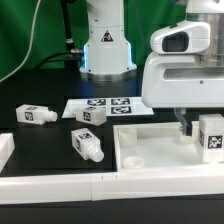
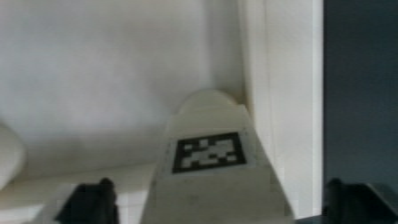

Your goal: Assemble one leg

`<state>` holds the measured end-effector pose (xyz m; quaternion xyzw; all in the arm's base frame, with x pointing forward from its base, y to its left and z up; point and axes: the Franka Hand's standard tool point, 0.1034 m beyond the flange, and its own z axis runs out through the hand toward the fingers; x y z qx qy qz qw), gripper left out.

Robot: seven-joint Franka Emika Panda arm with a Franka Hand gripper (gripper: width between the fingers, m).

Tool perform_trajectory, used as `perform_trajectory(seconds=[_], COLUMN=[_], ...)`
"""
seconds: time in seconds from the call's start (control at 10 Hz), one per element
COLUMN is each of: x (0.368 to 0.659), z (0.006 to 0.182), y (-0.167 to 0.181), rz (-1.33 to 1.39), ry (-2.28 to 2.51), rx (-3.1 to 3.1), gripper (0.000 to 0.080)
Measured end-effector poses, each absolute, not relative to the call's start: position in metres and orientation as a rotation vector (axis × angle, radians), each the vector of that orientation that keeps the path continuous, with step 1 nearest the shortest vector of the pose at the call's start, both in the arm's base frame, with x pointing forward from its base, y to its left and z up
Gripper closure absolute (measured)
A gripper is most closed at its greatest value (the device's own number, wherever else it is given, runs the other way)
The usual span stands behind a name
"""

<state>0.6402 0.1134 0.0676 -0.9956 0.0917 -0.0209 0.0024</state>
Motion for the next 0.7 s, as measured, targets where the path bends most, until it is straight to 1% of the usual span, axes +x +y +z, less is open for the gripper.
perform_trajectory(seconds=[0.1, 0.2, 0.5, 0.7], x=[0.6402, 0.6402, 0.6402, 0.6384], z=[0.0676, 0.0676, 0.0675, 0.0674], y=[0.1131, 0.1131, 0.1130, 0.1132], rz=[-0.066, -0.066, -0.065, -0.041], ry=[0.288, 0.293, 0.627, 1.110], rx=[-3.123, -3.122, -3.068, -2.936], gripper=[0.0421, 0.0516, 0.0515, 0.0515])
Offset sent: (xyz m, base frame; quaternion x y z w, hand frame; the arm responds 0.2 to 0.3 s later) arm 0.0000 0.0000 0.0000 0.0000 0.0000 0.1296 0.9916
